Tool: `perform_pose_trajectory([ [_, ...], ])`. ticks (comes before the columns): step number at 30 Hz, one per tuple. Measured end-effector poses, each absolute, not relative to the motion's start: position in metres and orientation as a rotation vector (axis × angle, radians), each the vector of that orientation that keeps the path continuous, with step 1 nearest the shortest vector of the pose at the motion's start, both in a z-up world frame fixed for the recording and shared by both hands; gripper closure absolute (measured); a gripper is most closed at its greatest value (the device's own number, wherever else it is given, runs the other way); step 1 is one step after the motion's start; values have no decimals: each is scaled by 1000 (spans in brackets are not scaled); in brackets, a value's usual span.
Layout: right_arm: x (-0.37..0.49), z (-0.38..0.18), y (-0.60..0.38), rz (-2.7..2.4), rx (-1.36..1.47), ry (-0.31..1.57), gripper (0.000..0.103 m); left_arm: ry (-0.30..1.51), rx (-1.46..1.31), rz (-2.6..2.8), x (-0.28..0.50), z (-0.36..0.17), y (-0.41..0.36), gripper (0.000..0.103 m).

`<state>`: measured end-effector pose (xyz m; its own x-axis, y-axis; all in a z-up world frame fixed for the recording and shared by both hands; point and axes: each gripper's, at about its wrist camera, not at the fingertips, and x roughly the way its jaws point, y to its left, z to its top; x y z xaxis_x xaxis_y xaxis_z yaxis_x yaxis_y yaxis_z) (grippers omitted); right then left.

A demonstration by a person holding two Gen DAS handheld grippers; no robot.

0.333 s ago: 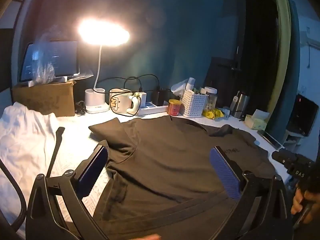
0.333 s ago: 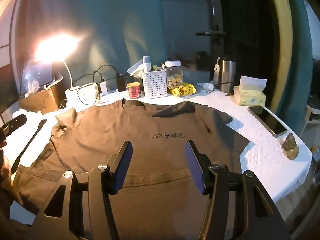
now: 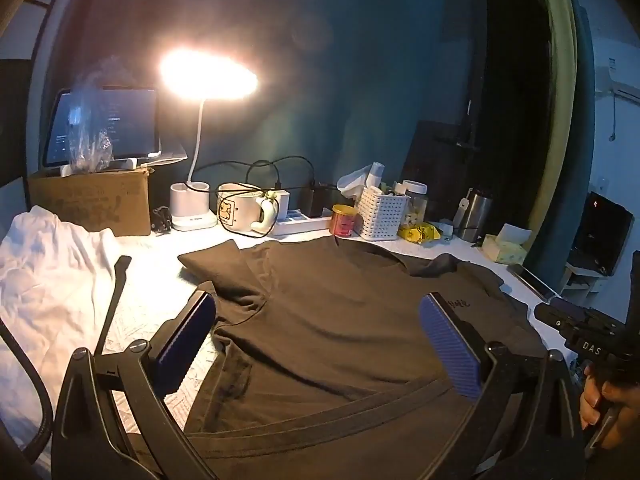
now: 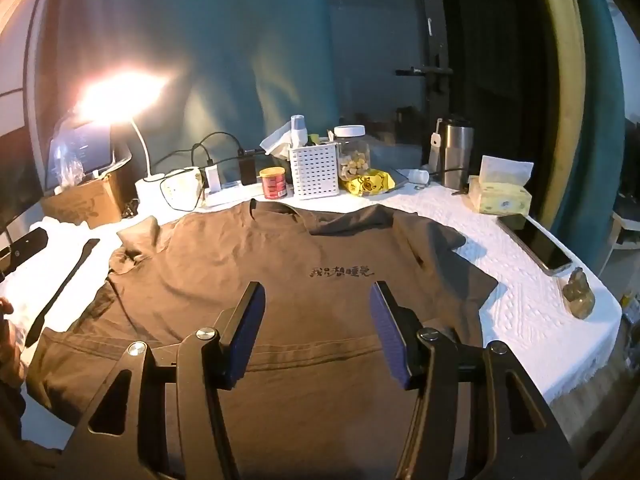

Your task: Fold small clothes

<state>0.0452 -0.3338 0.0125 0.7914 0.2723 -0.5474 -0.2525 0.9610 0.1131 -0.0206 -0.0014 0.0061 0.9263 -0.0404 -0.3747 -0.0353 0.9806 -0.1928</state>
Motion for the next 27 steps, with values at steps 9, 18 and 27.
perform_pose_trajectory([
  [9,29,9,-314,276,24,595,45,390,-173,1,-18,8,-11,2],
  [18,32,6,-313,276,20,595,45,387,-174,-9,-16,7,-8,2],
  [27,31,6,-313,275,20,594,45,381,-165,-8,-18,7,-10,2],
])
